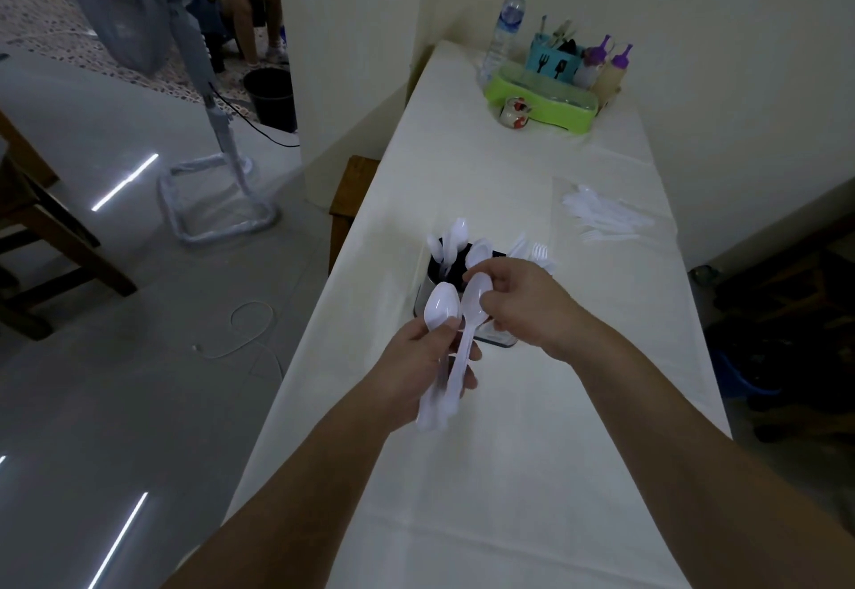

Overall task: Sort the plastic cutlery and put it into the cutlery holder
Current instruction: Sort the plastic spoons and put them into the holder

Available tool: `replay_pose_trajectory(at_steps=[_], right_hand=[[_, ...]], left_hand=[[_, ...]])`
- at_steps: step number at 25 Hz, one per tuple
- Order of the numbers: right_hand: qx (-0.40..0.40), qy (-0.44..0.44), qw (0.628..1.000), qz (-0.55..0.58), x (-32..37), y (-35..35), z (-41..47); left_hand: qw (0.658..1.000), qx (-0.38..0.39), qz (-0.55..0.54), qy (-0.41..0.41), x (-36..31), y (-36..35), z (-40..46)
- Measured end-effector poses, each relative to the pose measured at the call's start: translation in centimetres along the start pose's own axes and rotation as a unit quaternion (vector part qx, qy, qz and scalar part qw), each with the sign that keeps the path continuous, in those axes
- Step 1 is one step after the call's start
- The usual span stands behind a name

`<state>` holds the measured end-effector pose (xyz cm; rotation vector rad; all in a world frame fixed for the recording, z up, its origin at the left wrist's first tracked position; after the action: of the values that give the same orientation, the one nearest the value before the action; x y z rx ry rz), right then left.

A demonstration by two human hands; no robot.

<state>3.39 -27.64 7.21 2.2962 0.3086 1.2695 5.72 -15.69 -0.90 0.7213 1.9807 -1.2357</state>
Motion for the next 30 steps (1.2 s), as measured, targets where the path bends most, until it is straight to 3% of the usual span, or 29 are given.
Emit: replay_pose_trajectory(at_steps=[6,11,16,21,23,27,30], right_hand=[[-0.043,0.030,0.991,0.119,0.0,0.9,-1.0],[-0.080,0.011,0.995,0.060,-0.3,0.0,-1.2],[-0.099,0.012,0.990,0.099,-0.9,-0.7,-1.8],[-0.124,0.004,0.991,0.049,-1.7,-1.2,-2.3],[-0.114,0.007,0.993,0.007,-1.9,-1.2,-2.4],[-0.015,0.032,0.999,-0.014,-1.8,-1.8,-2.1],[-0.001,0.028,0.999,-0.029,-1.7,-1.3,-2.4]], left_hand=[[0.997,-0.053,0.049,0.013,-0.2,0.5,-0.8],[0.997,-0.001,-0.031,0.065,0.5,-1.1,-0.2],[0.998,-0.014,-0.061,0.024,0.8,-1.2,0.1],[0.999,-0.004,-0.043,0.030,1.0,-2.2,0.1],[0.999,0.000,-0.027,0.037,1.4,-2.4,-0.1],[0.999,-0.026,0.021,0.032,1.6,-1.8,-0.3],[0.998,-0.023,0.042,0.039,1.8,-2.1,-0.1]])
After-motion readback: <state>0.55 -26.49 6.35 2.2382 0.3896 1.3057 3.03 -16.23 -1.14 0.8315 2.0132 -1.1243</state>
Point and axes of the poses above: each hand's wrist, its own z-axis towards the middle knuckle, its own y-axis out of the back of the hand, x = y × z, the point moved 9 cm from there along z, towards the middle knuckle, and after that the axes turned 14 degrees about x, right-handed, at the moved point
